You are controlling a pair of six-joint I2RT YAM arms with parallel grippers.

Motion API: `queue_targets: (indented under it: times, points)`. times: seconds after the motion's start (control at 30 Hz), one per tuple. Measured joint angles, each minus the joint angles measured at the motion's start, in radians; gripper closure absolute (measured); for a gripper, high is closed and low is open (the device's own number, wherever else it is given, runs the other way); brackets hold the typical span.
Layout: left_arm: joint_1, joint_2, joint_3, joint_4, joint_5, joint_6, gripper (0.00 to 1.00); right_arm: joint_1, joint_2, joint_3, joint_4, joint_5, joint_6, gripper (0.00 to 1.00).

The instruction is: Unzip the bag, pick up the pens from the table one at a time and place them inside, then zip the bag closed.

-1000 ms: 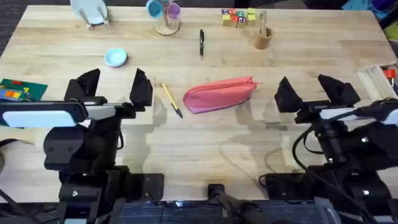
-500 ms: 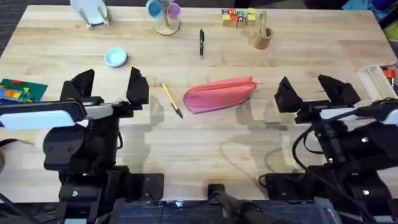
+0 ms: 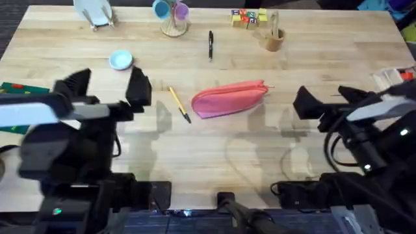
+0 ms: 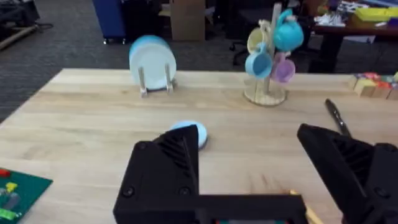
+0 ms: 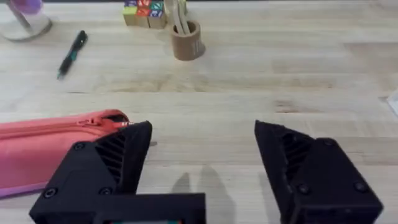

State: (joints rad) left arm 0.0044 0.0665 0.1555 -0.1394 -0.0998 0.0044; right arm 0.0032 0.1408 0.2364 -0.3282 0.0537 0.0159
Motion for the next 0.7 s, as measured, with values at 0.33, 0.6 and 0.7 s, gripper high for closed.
queue_targets:
  times: [0.33,0.6,0.7]
  points:
    - [0.000,0.435,0.312,-0.049,0.001,0.005,0.007,-0.002,0.459,0.275,-0.020,0.003,0.003,0.006]
    - [0.000,0.824,0.619,-0.209,0.055,0.064,0.007,-0.002,0.775,0.538,-0.164,-0.021,0.003,0.006]
    - [0.000,0.923,0.718,-0.265,0.083,0.071,0.007,-0.002,0.853,0.621,-0.225,-0.033,0.003,0.006]
